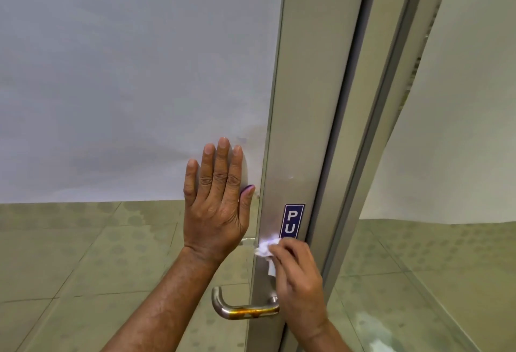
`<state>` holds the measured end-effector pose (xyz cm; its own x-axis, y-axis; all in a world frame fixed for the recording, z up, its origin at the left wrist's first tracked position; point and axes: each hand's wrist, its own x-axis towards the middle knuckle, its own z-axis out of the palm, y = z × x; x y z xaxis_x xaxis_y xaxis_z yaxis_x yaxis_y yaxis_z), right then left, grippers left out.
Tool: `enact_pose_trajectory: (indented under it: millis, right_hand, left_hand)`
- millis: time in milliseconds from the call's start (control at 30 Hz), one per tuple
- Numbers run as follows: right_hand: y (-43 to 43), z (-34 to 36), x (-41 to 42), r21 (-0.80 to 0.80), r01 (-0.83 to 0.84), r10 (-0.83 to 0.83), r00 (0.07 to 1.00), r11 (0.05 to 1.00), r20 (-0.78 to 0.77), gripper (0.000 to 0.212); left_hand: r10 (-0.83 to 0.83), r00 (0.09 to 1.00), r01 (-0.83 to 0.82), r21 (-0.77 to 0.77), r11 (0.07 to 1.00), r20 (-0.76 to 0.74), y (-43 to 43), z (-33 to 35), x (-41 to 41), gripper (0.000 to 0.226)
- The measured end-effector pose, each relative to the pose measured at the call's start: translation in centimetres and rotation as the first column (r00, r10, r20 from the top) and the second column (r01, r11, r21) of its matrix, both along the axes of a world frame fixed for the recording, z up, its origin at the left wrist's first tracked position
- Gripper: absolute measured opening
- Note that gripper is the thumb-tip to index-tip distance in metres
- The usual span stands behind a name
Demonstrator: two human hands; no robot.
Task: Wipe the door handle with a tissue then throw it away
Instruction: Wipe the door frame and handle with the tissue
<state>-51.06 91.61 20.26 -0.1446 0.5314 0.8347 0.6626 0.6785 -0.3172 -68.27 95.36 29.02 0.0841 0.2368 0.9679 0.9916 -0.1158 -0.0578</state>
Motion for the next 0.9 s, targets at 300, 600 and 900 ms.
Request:
enact_pose_trajectory:
  millis: [300,600,900]
  right_hand:
    - [-0.2,1.8,-1.7,0.019,-0.008,0.008,1.0,1.0,0.015,0.028]
    - [0.6,3.2,-2.7,0.065,0.043,-0.038,0.996,0.997,-0.083,0.024]
    - [1.1,4.7,-3.1,0.069,0.057,-0.041,0.975,0.996,-0.218,0.022]
  left_hand:
    - [0.017,1.0,-0.017,0.0,1.0,0.004,0.1,-0.3,0.0,0.063]
    - [0.038,0.999,-0.038,0.021,0.999,-0.002,0.3,-0.1,-0.1,0.063]
    - [0.03,1.0,-0.03,0.016,0.999,0.005,0.3,0.1,-0.2,0.064]
